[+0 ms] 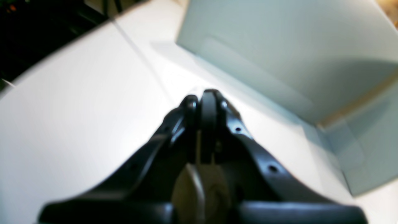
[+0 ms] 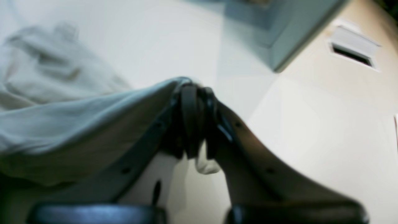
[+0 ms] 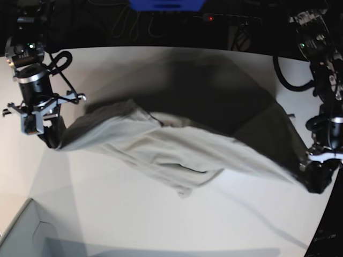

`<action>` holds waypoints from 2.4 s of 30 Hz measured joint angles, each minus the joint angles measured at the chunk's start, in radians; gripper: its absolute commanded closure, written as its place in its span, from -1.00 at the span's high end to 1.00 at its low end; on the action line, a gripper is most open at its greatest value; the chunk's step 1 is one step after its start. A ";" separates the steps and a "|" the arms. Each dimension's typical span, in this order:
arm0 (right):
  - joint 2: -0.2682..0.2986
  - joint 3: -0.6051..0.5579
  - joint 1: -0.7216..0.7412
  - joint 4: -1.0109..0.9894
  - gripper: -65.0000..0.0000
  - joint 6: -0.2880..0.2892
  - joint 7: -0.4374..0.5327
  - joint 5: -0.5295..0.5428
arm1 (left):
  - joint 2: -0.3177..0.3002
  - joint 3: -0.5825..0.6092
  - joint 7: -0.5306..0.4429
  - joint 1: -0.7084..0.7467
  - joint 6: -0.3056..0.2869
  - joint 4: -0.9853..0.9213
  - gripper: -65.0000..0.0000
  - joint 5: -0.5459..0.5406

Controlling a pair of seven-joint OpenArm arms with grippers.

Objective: Layout the t-shirt on the table in an organized manner, then fold the t-shirt properly
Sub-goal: 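Lift the t-shirt with both grippers and lay it flat across the table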

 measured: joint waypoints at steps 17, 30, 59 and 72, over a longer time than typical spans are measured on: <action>-0.113 0.112 0.290 0.003 -1.00 0.009 0.211 -0.001 | -0.135 -0.013 -0.008 -0.323 0.006 0.000 -0.99 0.013; -0.082 0.114 0.576 0.005 -1.00 0.010 0.243 0.000 | -0.278 0.078 -0.002 -0.483 0.002 0.024 -0.99 0.003; 0.012 0.027 0.832 -0.413 -1.00 0.010 0.105 -0.013 | -0.199 0.048 -0.011 -0.418 -0.005 -0.201 -0.99 0.068; 0.066 -0.036 1.073 -1.094 -0.96 0.010 0.101 -0.012 | -0.197 0.224 -0.015 -0.647 -0.010 -0.733 -0.85 0.087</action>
